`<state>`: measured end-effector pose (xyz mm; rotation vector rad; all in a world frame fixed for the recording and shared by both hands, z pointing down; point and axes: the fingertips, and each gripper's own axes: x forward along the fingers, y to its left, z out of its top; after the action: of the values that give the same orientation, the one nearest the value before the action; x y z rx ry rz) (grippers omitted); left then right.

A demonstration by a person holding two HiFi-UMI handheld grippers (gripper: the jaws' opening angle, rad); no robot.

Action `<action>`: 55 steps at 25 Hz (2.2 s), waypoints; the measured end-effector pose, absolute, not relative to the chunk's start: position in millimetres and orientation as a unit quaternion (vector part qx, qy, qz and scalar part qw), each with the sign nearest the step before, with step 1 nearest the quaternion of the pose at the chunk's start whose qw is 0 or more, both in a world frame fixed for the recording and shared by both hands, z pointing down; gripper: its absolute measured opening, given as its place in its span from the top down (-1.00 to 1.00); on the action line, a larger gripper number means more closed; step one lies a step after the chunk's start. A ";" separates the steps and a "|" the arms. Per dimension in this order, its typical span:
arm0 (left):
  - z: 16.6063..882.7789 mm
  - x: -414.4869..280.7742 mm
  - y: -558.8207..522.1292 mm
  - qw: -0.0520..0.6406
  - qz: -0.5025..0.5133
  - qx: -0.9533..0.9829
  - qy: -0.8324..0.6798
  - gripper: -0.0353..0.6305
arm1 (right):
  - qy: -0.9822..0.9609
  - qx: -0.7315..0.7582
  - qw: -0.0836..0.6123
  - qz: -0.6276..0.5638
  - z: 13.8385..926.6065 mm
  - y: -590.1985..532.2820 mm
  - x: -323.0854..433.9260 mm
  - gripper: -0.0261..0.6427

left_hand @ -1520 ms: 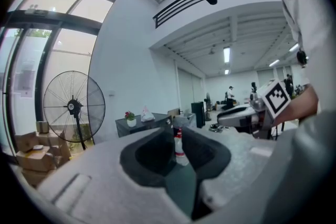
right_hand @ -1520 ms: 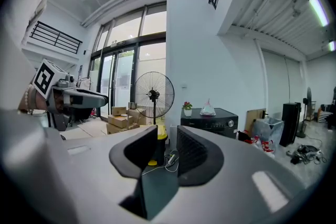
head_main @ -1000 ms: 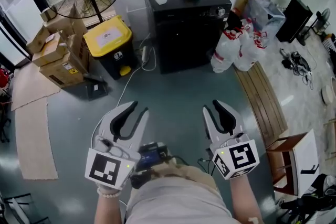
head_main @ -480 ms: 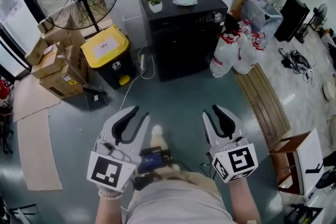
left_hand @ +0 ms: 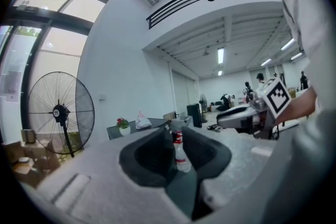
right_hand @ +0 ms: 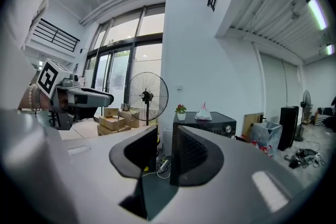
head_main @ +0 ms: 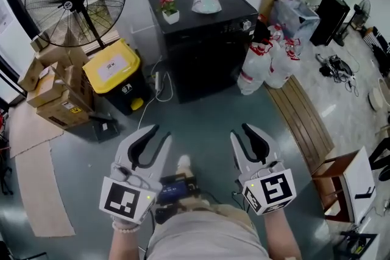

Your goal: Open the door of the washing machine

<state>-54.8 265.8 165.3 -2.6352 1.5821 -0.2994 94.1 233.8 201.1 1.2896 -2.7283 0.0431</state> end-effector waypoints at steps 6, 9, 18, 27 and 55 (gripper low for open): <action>171.0 -70.6 222.8 0.003 -0.107 -0.858 0.503 0.60 | -0.898 0.433 0.074 0.026 208.6 197.2 75.7 0.62; 171.3 -78.7 200.9 0.001 -0.107 -0.861 0.496 0.60 | -0.897 0.434 0.079 0.027 208.7 177.8 65.8 0.62; 172.9 -106.4 134.5 -0.012 -0.104 -0.873 0.476 0.60 | -0.888 0.449 0.095 0.035 208.7 119.6 37.1 0.62; 177.1 -137.6 74.7 -0.018 -0.103 -0.883 0.457 0.59 | -0.880 0.463 0.103 0.034 206.1 64.0 2.1 0.62; 230.5 -164.9 -18.9 -0.043 -0.130 -0.887 0.441 0.59 | -0.876 0.458 0.140 0.059 252.9 -16.2 -24.5 0.62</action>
<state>-164.9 -18.9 230.5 -2.8662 1.4254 -0.4195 -24.5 -16.2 252.9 1.3222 -2.5315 0.1691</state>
